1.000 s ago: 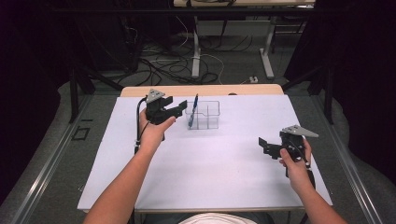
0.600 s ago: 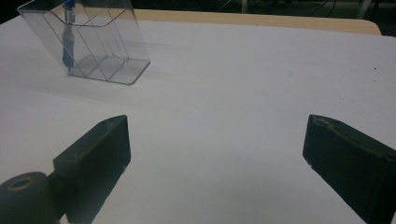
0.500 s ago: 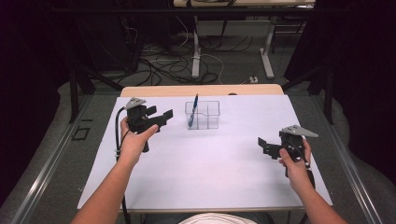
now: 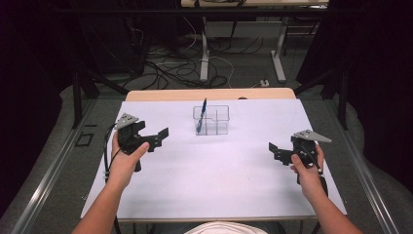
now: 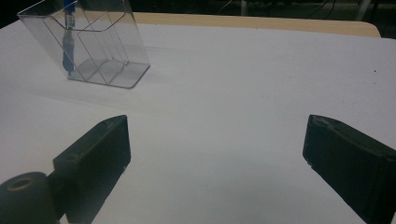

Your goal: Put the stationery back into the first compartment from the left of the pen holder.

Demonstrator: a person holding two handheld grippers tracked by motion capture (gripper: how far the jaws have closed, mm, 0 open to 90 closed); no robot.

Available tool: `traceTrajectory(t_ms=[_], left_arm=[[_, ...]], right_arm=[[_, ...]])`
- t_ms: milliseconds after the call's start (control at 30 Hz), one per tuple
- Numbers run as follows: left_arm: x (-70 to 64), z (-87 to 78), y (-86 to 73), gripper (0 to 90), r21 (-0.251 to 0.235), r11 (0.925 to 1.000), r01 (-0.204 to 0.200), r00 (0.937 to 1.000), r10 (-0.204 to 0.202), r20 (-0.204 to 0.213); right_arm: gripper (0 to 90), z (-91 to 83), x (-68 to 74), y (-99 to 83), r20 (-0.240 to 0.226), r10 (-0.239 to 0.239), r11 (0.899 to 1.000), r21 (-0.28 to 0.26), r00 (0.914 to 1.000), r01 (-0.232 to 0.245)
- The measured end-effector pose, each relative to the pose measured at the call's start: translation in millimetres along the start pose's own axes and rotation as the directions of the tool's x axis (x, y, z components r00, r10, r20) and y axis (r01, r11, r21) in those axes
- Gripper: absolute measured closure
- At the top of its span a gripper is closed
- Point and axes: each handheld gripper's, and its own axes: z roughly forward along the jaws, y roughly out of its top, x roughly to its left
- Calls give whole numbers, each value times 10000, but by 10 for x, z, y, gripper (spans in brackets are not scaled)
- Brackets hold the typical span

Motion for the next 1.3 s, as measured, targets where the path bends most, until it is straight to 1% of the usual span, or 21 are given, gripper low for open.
traceTrajectory(t_ms=[33,67,100,167,233,267,300,333,433,500,533,567,633,667,767,867,933,967,1067,1200,1300], left_arm=[[29,-39,-25,1,-20,10000,-75,9999,75,-147],[53,-72,-53,1,-89,9999,46,9996,-48,-279],[87,-102,-83,1,-165,9999,22,9990,-30,-448],[166,-157,-154,1,-94,9999,-82,9977,75,-671],[237,-208,-232,1,-148,9999,67,9947,-82,-1028],[268,-229,-276,1,-166,9999,43,9931,-62,-1171],[301,-249,-324,1,-130,9999,-11,9918,-6,-1278],[329,-266,-370,1,-77,9999,85,9898,-95,-1418],[416,-306,-493,1,80,9997,249,9850,-232,-1709],[478,-328,-553,1,92,9984,549,9835,-525,-1730],[510,-342,-576,1,33,9970,770,9825,-753,-1704],[542,-353,-595,1,-75,9961,874,9808,-874,-1741],[602,-374,-629,1,-154,9954,942,9783,-955,-1840],[635,-383,-641,1,-210,9950,979,9768,-1001,-1891],[710,-404,-674,1,-439,9906,1295,9692,-1358,-2053],[768,-418,-714,1,-518,9854,1619,9612,-1694,-2178],[797,-410,-745,1,-447,9857,1622,9599,-1681,-2244],[816,-408,-762,1,-310,9864,1612,9599,-1640,-2274],[859,-384,-817,1,-275,9822,1857,9578,-1871,-2182],[894,-348,-870,1,-21,9833,1818,9583,-1776,-2240],[914,-316,-887,1,-20,9765,2156,9504,-2103,-2292]], right_arm=[[73,10,-10,-2,-28,-11,10000,-23,10000,11],[73,14,-15,-1,-19,55,10000,-10,10000,-55],[73,21,-11,-2,-36,193,9998,-11,9998,-193],[72,29,-9,-3,-29,120,9999,45,9999,-119],[72,36,-16,-8,-33,110,9999,15,9999,-110],[72,41,-13,-12,-10,119,9999,46,9999,-119],[72,43,-8,-13,-10,133,9999,92,9999,-133],[70,44,-18,-14,6,76,9999,80,10000,-76],[70,42,-35,-17,66,197,9997,111,9998,-198],[70,41,-49,-18,86,160,9998,80,9998,-161],[70,34,-45,-21,111,307,9994,126,9995,-308],[71,36,-51,-23,102,301,9995,107,9995,-302],[70,41,-66,-28,108,124,9998,130,9999,-126],[70,42,-72,-32,129,237,9996,145,9996,-239],[70,49,-93,-41,149,266,9994,202,9995,-269],[70,57,-117,-53,169,367,9990,246,9992,-371],[69,64,-125,-57,185,317,9991,271,9993,-322],[70,66,-128,-60,184,325,9991,279,9993,-330],[70,67,-128,-70,235,458,9983,338,9987,-466],[70,77,-144,-82,234,358,9986,378,9991,-367],[70,79,-149,-82,275,395,9984,384,9988,-406]])
